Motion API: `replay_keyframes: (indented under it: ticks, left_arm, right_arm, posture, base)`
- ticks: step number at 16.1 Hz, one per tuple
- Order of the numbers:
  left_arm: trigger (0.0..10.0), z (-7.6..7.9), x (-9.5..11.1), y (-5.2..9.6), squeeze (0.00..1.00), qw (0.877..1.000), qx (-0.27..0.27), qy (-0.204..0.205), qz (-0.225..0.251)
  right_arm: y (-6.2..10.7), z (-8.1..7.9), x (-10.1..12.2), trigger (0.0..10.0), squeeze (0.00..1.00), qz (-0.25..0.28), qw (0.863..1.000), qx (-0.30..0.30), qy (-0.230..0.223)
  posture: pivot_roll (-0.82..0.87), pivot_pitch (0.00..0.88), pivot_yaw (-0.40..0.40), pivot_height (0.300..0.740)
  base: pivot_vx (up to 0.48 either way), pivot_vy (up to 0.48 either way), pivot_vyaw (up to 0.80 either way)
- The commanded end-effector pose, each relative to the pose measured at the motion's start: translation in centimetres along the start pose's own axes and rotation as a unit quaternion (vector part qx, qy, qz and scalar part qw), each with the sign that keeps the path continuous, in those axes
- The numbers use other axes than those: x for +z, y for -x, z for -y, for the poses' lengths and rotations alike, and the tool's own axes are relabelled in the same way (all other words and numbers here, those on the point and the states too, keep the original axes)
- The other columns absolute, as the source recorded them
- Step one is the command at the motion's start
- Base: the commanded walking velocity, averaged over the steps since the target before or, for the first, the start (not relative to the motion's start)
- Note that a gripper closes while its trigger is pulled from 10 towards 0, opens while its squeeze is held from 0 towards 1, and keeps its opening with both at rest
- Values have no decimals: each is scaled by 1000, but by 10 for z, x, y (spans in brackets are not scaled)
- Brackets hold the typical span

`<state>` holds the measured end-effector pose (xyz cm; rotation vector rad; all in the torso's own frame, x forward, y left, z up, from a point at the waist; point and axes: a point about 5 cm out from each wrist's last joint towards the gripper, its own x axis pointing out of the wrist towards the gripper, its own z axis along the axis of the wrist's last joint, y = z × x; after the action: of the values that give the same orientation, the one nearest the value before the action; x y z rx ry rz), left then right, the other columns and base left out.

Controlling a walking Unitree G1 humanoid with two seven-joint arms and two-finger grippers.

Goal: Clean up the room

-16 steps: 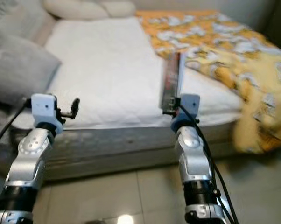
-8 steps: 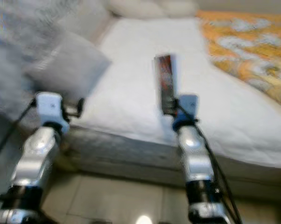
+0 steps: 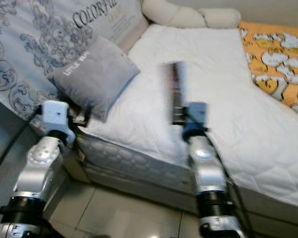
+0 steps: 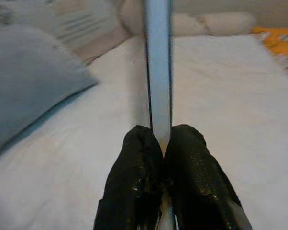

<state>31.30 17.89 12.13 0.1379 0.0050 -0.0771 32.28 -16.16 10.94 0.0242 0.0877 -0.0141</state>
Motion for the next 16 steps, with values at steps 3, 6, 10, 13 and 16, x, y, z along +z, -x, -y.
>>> replay_keyframes:
  ticks: [3,6,10,13,16]
  left_arm:
    - [10000,-8,2,-1,0,1000,6,-7,0]
    - [10000,-8,1,-2,0,1000,3,4,-2]
    - [10000,-8,1,-2,0,1000,4,3,-3]
    - [10000,-9,0,-2,0,1000,3,0,-3]
    - [10000,-8,0,-1,0,1000,2,-2,-4]
  right_arm:
    - [-3,-13,14,10000,0,29,999,28,-3]
    - [-4,-15,14,10000,0,31,999,36,7]
    - [-1,-25,10,10000,0,22,998,59,16]
    - [-2,-23,10,10000,0,21,998,57,14]
    - [-2,-23,10,10000,0,19,998,58,17]
  posture:
    - [59,0,41,740]
    - [57,0,41,740]
    - [59,0,41,740]
    - [60,0,39,740]
    - [61,0,36,740]
  base:
    - [316,0,0]
    - [329,0,0]
    - [337,0,331]
    - [328,0,0]
    - [322,0,0]
